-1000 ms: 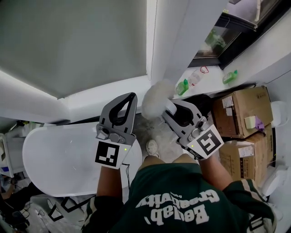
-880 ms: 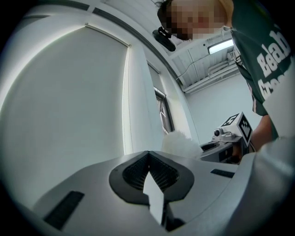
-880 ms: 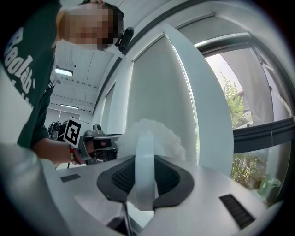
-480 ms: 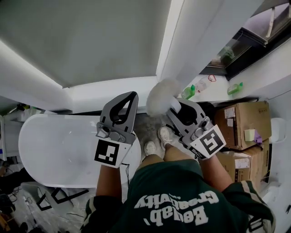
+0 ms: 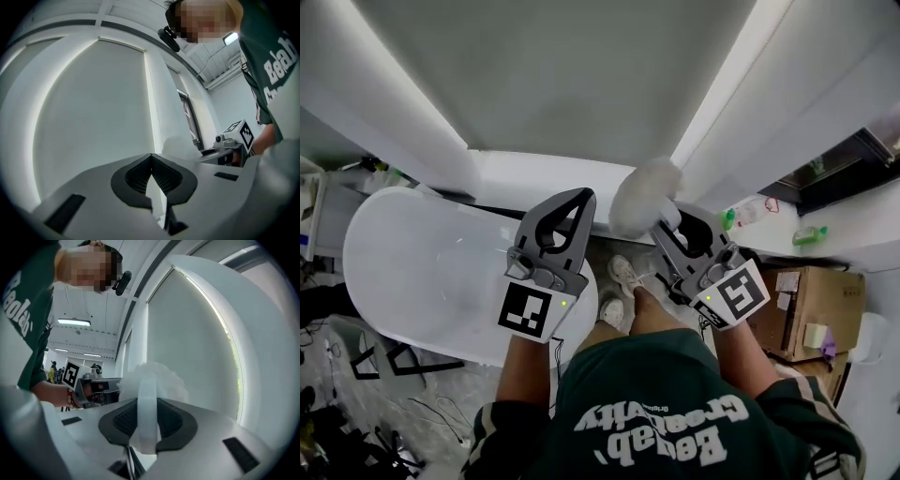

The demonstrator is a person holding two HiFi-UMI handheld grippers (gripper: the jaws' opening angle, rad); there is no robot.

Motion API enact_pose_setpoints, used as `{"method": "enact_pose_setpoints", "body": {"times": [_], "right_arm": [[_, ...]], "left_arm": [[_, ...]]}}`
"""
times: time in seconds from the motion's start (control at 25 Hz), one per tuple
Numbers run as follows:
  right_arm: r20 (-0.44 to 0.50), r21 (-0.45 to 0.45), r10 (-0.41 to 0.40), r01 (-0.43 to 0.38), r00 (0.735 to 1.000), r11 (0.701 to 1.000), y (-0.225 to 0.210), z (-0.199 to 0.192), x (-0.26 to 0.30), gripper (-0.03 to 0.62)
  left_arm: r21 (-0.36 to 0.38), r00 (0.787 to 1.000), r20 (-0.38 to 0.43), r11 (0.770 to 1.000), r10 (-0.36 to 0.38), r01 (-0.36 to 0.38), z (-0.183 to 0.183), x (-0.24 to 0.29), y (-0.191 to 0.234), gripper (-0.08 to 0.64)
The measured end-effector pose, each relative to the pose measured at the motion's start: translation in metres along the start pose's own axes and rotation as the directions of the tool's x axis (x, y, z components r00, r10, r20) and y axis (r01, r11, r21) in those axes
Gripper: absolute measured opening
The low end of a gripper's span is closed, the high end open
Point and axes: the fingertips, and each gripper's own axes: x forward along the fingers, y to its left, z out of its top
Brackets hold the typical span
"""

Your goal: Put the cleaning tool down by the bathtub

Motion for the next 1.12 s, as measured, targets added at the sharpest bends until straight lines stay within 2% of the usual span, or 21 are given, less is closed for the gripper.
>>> {"method": "enact_pose_setpoints", "body": {"times": [0.16, 0.32, 0.44, 0.8, 1.0, 1.12], "right_arm": [[0.014, 0.009, 0.101, -0.101, 0.995, 0.995, -0.009, -0.004, 0.038, 0.095], [0.020, 0.016, 0.195, -0.196, 0.981, 0.981, -0.020, -0.006, 0.076, 0.095], [0.023, 0.019, 0.262, -0.262, 0.965, 0.965, -0.025, -0.006, 0.103, 0.095], [0.015, -0.006, 0.393, -0.393, 0.920, 0.920, -0.033, -0.012, 0.154, 0.095], [-0.007, 0.021, 0.453, -0.453, 0.891, 0.891, -0.039, -0.031, 0.187, 0.095], [-0.012, 0.037, 0.486, -0.485, 0.874, 0.874, -0.036, -0.046, 0.199, 0.095]], "left_arm": [[0.001, 0.994, -0.035, 0.994, 0.106, -0.106, -0.009, -0.004, 0.029, 0.000], [0.011, 0.976, -0.053, 0.977, 0.212, -0.212, -0.013, -0.007, 0.060, 0.000], [0.050, 0.957, -0.081, 0.960, 0.280, -0.276, -0.020, -0.005, 0.080, 0.000], [0.050, 0.899, -0.101, 0.905, 0.426, -0.423, -0.040, 0.004, 0.116, 0.000], [0.061, 0.855, -0.114, 0.862, 0.506, -0.503, -0.055, 0.007, 0.142, 0.000], [0.072, 0.836, -0.118, 0.844, 0.536, -0.532, -0.065, 0.006, 0.151, 0.000]]}}
